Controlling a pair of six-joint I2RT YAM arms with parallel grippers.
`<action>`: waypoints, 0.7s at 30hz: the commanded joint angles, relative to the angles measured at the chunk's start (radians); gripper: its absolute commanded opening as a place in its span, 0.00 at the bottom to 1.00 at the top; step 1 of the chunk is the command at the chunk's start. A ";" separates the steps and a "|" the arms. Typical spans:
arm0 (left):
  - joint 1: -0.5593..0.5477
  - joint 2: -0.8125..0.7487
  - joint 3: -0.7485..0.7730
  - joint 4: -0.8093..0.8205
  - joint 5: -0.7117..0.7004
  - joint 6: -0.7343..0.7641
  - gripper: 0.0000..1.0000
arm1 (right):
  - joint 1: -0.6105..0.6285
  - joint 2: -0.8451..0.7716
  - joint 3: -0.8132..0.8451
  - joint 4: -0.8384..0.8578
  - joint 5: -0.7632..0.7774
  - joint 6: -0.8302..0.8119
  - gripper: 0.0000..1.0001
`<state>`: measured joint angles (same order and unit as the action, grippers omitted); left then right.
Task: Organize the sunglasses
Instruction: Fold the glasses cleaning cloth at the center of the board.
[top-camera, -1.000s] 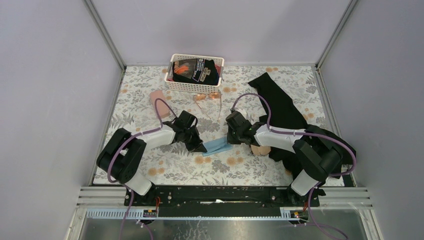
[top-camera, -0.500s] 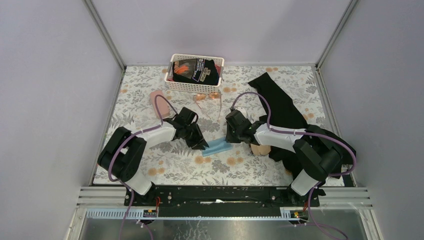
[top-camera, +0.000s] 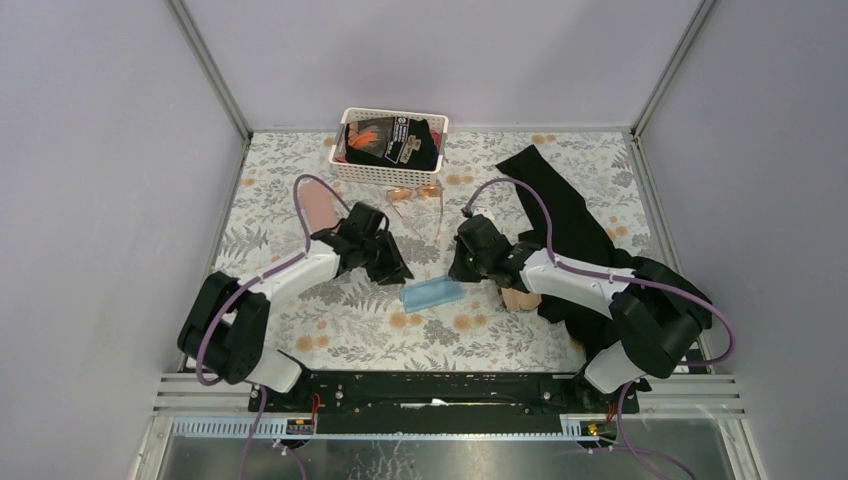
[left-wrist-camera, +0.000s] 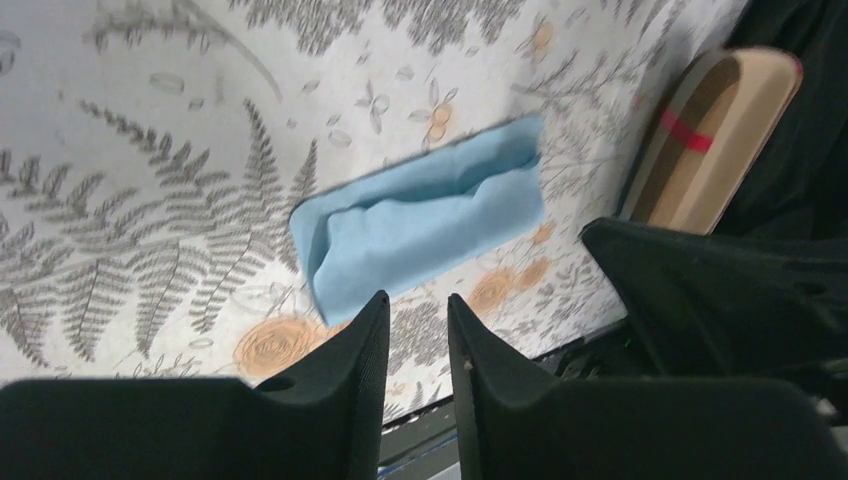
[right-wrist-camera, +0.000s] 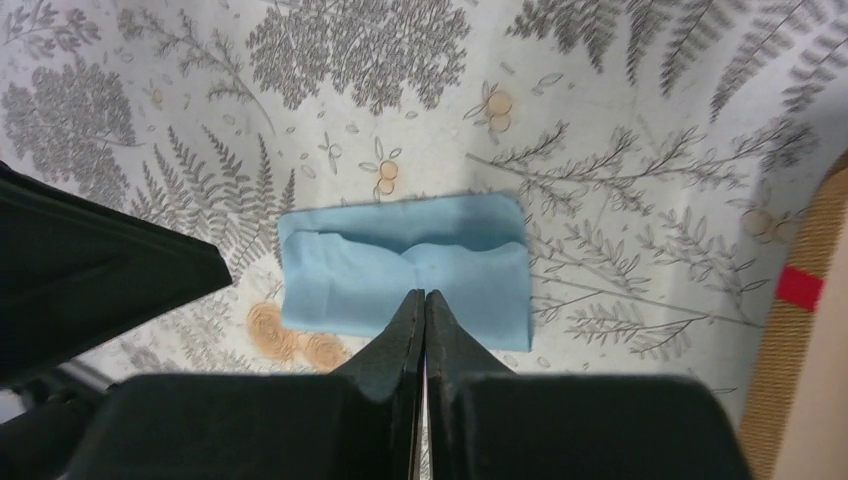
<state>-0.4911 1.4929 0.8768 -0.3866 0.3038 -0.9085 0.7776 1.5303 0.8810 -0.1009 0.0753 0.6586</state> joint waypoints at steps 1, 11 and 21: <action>-0.020 -0.057 -0.087 0.039 0.067 0.020 0.32 | -0.002 0.006 -0.020 0.053 -0.101 0.003 0.00; -0.055 0.063 -0.115 0.119 0.033 0.033 0.30 | -0.003 0.148 0.021 0.064 -0.023 0.006 0.00; -0.092 0.006 -0.043 0.044 -0.035 0.136 0.31 | -0.004 0.047 -0.002 0.000 0.033 -0.012 0.00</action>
<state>-0.5514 1.5867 0.7914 -0.3199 0.2947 -0.8295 0.7765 1.6886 0.8799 -0.0673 0.0715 0.6567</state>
